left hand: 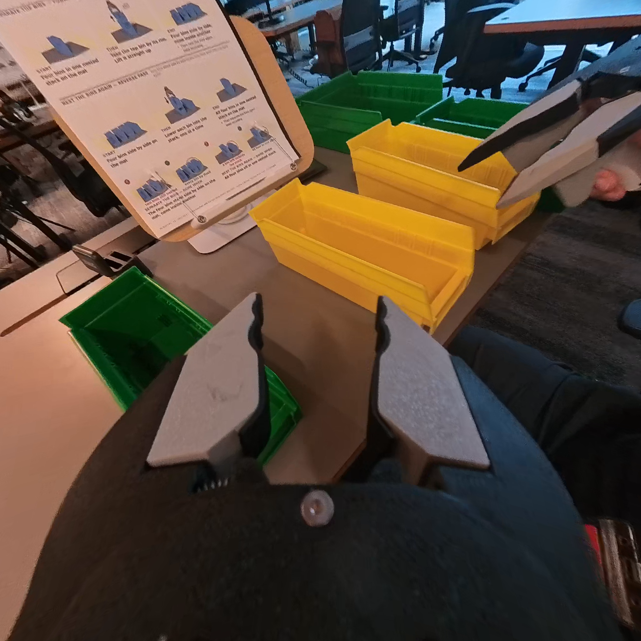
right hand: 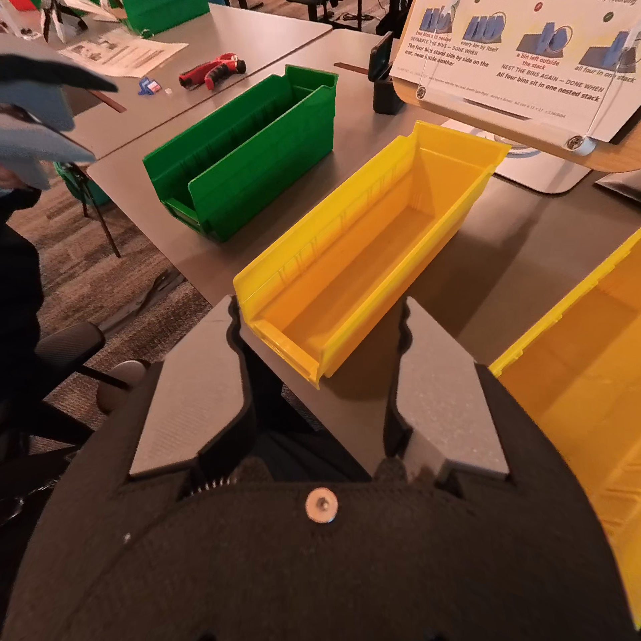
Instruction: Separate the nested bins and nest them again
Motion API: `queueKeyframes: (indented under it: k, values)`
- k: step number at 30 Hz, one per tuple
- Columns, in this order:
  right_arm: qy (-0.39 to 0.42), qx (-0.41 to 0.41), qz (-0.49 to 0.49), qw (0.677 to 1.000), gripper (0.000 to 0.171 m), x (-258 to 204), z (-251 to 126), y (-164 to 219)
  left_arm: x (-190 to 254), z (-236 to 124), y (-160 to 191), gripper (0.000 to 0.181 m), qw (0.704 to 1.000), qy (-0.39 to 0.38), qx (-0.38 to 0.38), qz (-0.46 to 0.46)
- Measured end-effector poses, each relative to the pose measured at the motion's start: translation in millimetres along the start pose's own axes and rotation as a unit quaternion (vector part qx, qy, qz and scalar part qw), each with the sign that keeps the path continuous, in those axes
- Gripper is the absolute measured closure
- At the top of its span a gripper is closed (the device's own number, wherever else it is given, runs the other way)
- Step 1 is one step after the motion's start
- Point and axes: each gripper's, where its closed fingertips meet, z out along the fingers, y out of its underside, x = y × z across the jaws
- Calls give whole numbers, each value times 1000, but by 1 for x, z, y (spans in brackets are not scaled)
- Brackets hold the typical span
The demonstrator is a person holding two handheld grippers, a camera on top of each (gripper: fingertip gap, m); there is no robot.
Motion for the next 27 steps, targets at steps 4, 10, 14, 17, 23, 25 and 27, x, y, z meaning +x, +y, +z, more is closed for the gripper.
queueKeyframes:
  k: [4, 10, 14, 17, 23, 25, 27]
  values:
    - [-4, 1, -3, 1000, 81, -3, 0, -1, -2, 5, 10, 110, 1000, -5, -25, 3]
    - [4, 2, -6, 1000, 85, 0, -2, -1, -5, 7, 11, 111, 1000, -6, -23, -3]
    - [15, -7, -3, 1000, 89, 5, 1, 3, -7, 5, 9, 112, 1000, -9, -19, -3]
    - [14, -15, -9, 1000, 89, 4, 4, 6, -8, 4, 8, 113, 1000, -11, -16, -4]
    - [12, -24, -23, 999, 92, 1, 5, 9, -8, 2, 6, 114, 1000, -13, -12, -2]
    - [10, -25, -26, 999, 92, 0, 5, 9, -7, 1, 6, 114, 1000, -12, -11, -1]
    - [10, -24, -25, 999, 92, 0, 5, 9, -7, 1, 6, 115, 1000, -13, -12, -1]
